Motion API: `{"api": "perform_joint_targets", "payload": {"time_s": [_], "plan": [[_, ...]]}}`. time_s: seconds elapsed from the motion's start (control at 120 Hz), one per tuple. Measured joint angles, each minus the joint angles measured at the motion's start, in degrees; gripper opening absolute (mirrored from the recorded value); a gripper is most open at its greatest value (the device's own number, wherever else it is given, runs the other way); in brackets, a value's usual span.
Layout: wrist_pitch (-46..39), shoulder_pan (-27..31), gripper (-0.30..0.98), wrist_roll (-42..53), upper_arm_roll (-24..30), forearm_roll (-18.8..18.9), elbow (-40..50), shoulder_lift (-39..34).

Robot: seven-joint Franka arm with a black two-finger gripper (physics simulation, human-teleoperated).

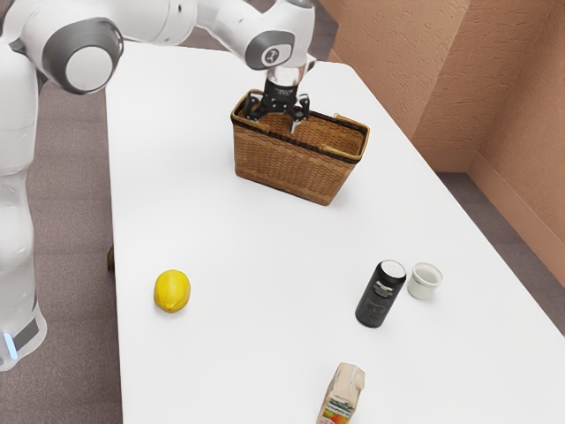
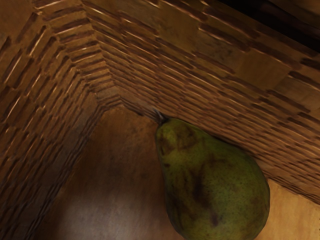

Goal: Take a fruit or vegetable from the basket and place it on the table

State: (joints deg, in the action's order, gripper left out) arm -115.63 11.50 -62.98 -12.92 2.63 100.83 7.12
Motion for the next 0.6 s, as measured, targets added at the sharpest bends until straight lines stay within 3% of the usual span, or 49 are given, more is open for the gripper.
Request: {"api": "perform_joint_targets", "payload": {"time_s": [0.6], "plan": [[-2.9,0.7,0.68,1.0,0.0,-0.2,-3.1,5.4]]}}
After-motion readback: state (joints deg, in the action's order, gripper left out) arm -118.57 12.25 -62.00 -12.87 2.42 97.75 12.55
